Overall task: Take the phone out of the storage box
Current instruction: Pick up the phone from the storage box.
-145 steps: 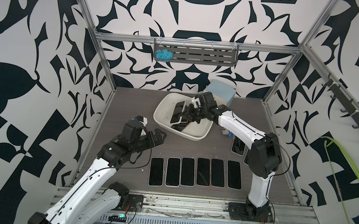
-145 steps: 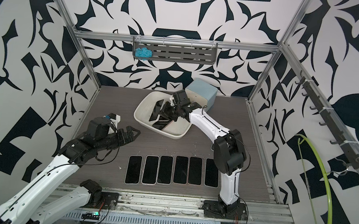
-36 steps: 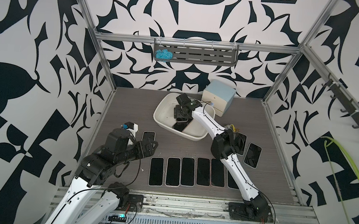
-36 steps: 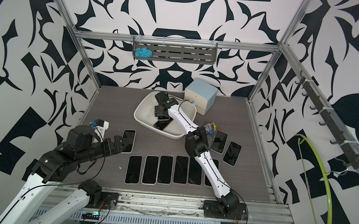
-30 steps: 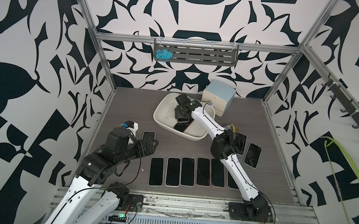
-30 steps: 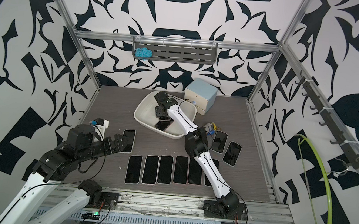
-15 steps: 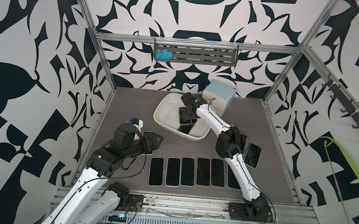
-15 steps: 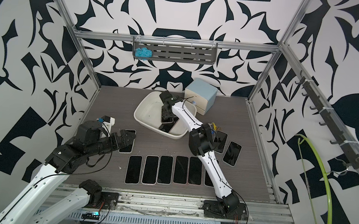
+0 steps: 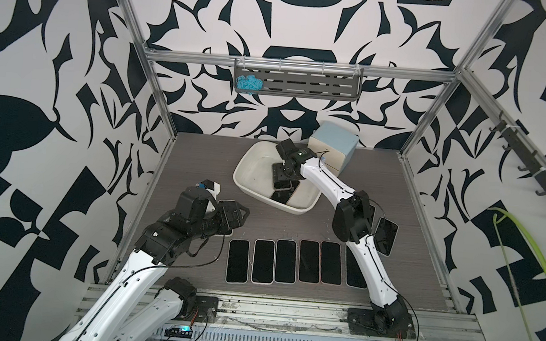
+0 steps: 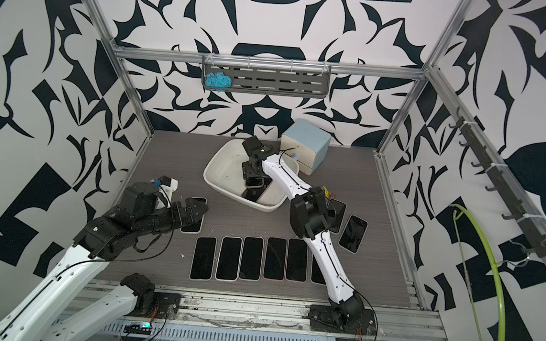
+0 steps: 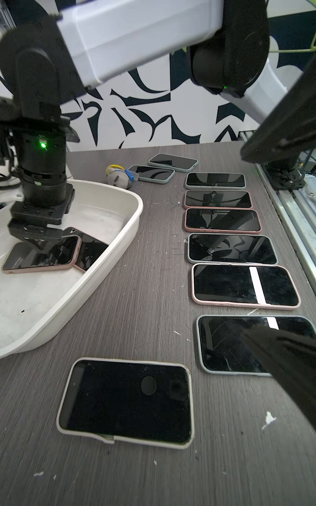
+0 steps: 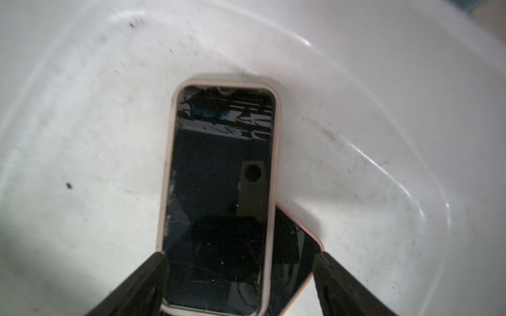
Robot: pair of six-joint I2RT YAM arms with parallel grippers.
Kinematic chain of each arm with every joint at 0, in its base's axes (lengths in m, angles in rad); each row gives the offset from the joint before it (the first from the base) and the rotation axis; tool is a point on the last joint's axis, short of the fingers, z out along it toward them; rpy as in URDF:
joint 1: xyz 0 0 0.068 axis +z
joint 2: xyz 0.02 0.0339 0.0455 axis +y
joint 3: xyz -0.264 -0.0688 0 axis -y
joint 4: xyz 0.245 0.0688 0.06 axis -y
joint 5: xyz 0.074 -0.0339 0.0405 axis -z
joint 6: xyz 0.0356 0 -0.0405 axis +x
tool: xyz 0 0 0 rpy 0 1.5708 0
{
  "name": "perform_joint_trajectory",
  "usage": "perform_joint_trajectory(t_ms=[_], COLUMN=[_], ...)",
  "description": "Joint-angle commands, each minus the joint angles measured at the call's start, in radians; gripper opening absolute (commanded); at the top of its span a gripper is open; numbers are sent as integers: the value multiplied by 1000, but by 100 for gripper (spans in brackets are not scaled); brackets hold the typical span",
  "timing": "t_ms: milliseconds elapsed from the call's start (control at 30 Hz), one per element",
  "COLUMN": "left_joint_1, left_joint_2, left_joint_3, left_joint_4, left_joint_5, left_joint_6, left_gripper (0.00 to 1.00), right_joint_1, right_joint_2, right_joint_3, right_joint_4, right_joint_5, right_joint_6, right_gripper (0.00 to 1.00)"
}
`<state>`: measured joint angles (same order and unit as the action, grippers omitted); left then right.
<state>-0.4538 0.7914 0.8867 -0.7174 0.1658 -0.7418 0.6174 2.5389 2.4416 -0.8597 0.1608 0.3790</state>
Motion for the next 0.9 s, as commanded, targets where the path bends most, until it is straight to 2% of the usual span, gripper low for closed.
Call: perform_joint_trajectory(t_ms=[0, 133, 367, 533, 633, 867], left_joint_1=[0, 0, 0, 1, 2, 1], left_joint_2=[33, 80, 100, 101, 105, 111], left_joint_3=[64, 104, 109, 82, 67, 51], left_joint_4=[-34, -51, -51, -26, -5, 22], left_joint_5=[28, 42, 54, 56, 61, 56], left_joint_6=[67, 99, 120, 115, 103, 75], left_gripper=[100, 100, 100, 100, 100, 100], right_joint_1=[5, 4, 1, -1, -2, -7], right_joint_2=[29, 126, 165, 205, 235, 222], right_joint_3=[92, 209, 200, 221, 264, 248], right_joint_4=[42, 16, -2, -36, -88, -115], right_joint_5=[-17, -32, 96, 66, 78, 145], right_joint_6=[23, 28, 19, -22, -36, -63], right_gripper=[91, 91, 95, 94, 94, 92])
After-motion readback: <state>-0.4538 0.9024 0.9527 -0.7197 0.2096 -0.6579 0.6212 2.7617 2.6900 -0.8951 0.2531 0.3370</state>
